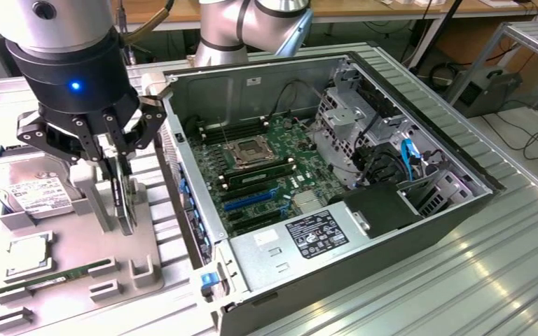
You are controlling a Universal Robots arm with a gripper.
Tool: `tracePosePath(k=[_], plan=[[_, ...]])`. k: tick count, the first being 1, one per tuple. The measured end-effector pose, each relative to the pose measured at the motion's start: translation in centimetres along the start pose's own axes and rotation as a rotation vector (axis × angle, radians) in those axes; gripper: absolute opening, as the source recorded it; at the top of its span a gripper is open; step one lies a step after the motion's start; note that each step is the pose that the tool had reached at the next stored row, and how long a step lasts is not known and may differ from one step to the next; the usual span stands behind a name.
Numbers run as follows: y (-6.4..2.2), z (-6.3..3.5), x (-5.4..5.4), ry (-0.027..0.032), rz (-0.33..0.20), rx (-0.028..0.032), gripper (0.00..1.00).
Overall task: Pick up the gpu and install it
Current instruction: 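Pick up the gpu and move the gpu toward the slot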
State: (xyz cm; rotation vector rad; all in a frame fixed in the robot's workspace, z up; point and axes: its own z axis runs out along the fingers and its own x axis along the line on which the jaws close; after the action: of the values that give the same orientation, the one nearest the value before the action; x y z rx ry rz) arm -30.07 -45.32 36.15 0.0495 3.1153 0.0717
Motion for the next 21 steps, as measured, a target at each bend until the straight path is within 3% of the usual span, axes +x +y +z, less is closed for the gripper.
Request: tracePosePath(k=[21], plan=[[0.08, -1.79, 0.0, -0.0001, 0.0, 0.0, 0.26]])
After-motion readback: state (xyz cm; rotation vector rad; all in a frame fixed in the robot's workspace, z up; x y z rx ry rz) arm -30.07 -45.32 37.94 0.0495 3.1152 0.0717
